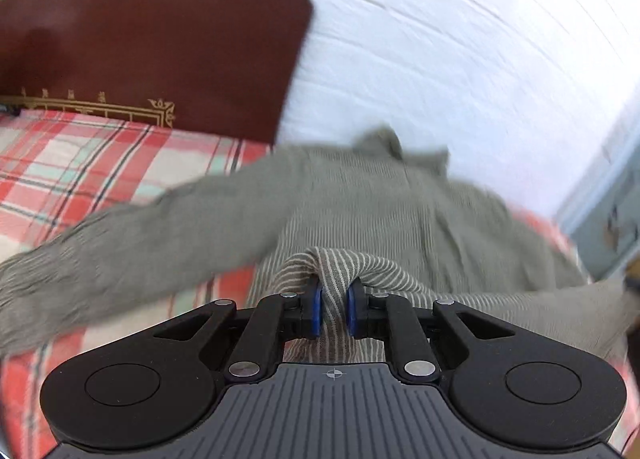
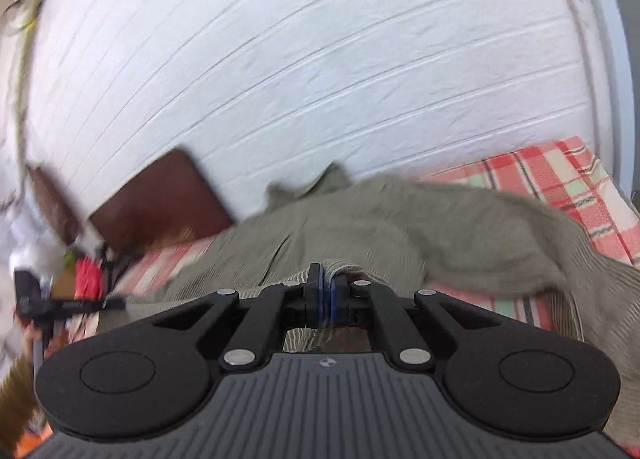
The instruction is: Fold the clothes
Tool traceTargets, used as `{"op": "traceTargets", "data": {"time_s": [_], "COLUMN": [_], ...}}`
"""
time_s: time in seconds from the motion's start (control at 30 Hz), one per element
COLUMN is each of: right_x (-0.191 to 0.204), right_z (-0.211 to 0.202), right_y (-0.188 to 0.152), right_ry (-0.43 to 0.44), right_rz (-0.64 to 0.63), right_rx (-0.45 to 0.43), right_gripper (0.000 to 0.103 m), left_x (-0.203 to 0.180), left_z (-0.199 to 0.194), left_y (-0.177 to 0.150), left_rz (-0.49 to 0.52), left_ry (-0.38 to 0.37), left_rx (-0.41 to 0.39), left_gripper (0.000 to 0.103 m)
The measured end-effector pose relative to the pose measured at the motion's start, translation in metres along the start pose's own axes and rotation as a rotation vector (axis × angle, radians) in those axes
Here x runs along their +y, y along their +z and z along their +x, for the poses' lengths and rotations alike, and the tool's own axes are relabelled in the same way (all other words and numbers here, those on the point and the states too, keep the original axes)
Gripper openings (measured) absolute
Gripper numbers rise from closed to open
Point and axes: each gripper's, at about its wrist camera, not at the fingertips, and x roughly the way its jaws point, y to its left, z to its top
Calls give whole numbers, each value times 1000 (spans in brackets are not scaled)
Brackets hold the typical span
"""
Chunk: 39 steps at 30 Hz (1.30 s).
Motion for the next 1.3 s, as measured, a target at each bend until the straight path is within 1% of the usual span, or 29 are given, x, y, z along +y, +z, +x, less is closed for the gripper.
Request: {"op": "traceTargets", "data": {"time_s": [0.03, 0.07, 0.1, 0.13, 0.17, 0.2, 0.23, 0.27, 0.3, 0.33, 0.4, 0.43, 0.53, 0.6, 0.67, 0.73, 0.83, 0.87, 0.93, 1.0, 1.1, 1.17, 1.23, 1.27, 1.3], "right_x": [-13, -24, -32, -40, -44, -48, -48, -46, -43, -38, -25, -18, 13, 42, 69, 92, 115, 118, 122, 125, 123, 122, 122, 122, 122], "right_z": [17, 34, 51, 68, 84, 100, 109, 111, 108, 102, 91, 86, 82, 87, 93, 99, 113, 117, 126, 130, 137, 140, 145, 146, 148], "right_y": [8, 14, 17, 19, 16, 14, 9, 4, -2, -8, -15, -18, -28, -41, -56, -72, -93, -97, -105, -112, -115, -113, -108, -106, -103], "right_ry": [-9, -29, -75, -121, -203, -285, -342, -357, -352, -348, -352, -348, -271, -207, -135, -92, -73, -69, -62, -61, -77, -87, -100, -99, -98], "right_rz": [55, 103, 132, 161, 144, 125, 77, 14, -46, -96, -178, -220, -367, -492, -612, -734, -899, -924, -958, -976, -987, -969, -951, -942, -932], "right_rx": [-17, -31, -33, -35, 5, 45, 81, 99, 97, 79, 41, 22, 36, 70, 104, 133, 176, 193, 219, 233, 244, 242, 230, 225, 221], "right_gripper": [4, 8, 10, 21, 38, 41, 41, 41, 41, 45, 47, 48, 47, 47, 47, 47, 45, 45, 45, 45, 45, 39, 35, 31, 28], "left_x": [-1, -4, -8, -9, -9, -7, -5, -2, -1, -1, -11, -21, -60, -85, -103, -118, -130, -133, -134, -134, -132, -131, -132, -132, -133], "left_z": [11, 26, 41, 57, 73, 82, 90, 89, 86, 82, 74, 71, 67, 65, 62, 60, 68, 74, 82, 85, 88, 92, 95, 96, 95], "left_y": [12, 20, 28, 33, 37, 37, 37, 32, 28, 22, 13, 7, -14, -29, -42, -54, -69, -72, -73, -69, -60, -58, -59, -60, -61], "left_rz": [-36, -60, -84, -109, -133, -132, -129, -112, -87, -46, 94, 201, 527, 694, 806, 904, 1038, 1066, 1076, 1040, 958, 926, 929, 931, 933], "left_ry": [0, 17, 34, 73, 113, 123, 132, 132, 126, 131, 166, 190, 238, 226, 208, 205, 250, 260, 269, 251, 212, 196, 190, 183, 176], "left_rx": [-12, -19, -25, -1, 25, 56, 88, 95, 94, 94, 99, 93, 76, 75, 68, 58, 45, 54, 66, 77, 89, 107, 117, 119, 120], "left_gripper": [16, 21, 49, 64, 66, 66, 66, 66, 67, 68, 69, 69, 73, 74, 74, 78, 80, 80, 80, 80, 79, 77, 76, 76, 76]}}
